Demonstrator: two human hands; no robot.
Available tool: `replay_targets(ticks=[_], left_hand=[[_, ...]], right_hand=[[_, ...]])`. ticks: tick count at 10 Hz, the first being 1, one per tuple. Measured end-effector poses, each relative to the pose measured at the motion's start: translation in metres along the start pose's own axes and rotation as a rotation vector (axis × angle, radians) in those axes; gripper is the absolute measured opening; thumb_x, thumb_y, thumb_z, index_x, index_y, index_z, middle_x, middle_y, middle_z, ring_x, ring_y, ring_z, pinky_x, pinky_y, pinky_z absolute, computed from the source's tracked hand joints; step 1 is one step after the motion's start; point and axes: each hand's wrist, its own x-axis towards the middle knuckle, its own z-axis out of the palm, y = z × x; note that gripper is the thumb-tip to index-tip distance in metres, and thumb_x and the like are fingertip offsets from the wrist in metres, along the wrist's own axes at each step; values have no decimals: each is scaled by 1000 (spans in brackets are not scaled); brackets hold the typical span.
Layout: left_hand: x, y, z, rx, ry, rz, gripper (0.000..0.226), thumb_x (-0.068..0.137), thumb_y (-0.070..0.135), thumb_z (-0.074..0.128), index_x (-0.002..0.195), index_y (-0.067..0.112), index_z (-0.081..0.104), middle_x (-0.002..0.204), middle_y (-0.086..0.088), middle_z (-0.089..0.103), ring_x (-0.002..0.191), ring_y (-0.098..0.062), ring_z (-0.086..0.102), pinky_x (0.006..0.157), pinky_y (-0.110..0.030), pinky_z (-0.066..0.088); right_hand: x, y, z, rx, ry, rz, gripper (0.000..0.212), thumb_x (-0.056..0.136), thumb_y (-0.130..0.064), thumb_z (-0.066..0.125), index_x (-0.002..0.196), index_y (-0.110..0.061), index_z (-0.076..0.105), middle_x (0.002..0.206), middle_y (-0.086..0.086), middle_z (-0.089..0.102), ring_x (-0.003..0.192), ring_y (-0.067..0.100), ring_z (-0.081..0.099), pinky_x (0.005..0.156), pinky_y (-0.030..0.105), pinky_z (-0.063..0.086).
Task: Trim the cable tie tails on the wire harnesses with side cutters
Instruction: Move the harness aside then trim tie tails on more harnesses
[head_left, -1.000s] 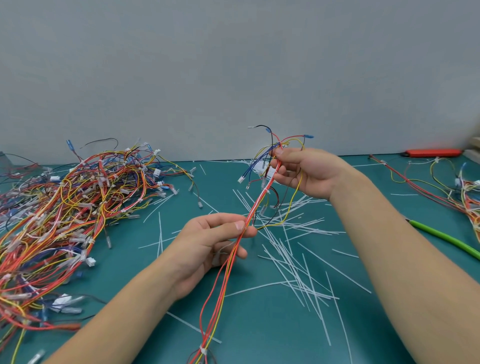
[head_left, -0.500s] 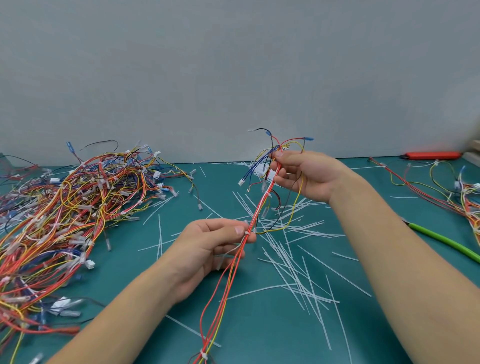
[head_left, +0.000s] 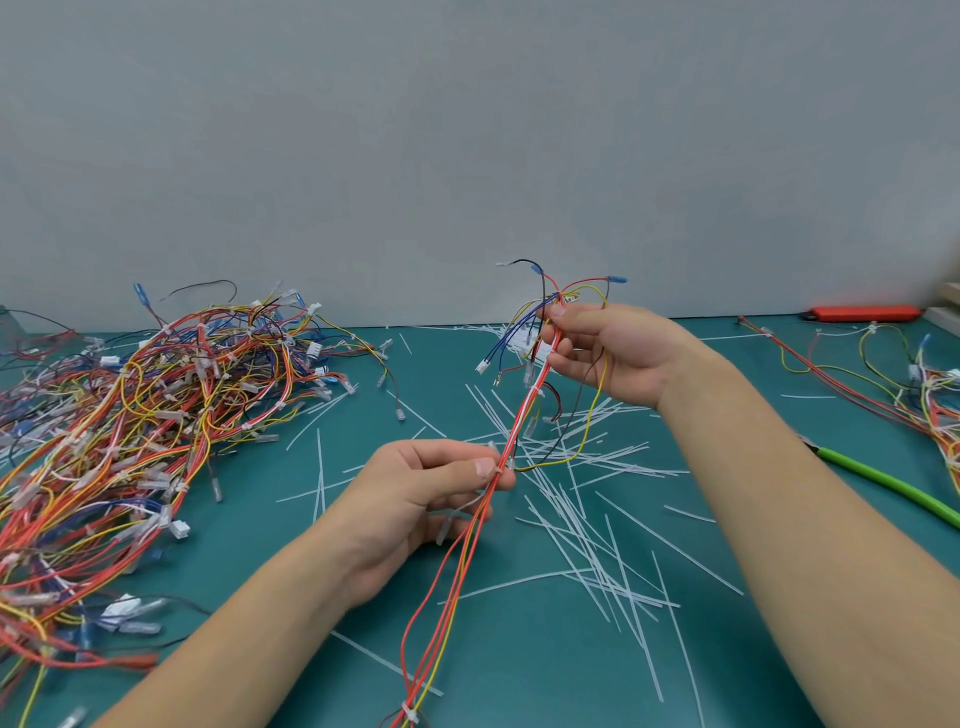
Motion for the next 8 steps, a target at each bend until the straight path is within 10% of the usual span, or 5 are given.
replay_targets(ticks=[8], left_hand=[[-4, 1, 4, 52, -44, 41, 26, 65, 30, 86, 89, 23, 81, 108, -18, 77, 69, -15, 66, 61, -27, 54]], right_hand=[[0, 2, 2, 1, 0, 1, 6, 103, -11, 60, 105, -9, 66, 69, 4, 69, 51, 6, 57, 55, 23, 59]])
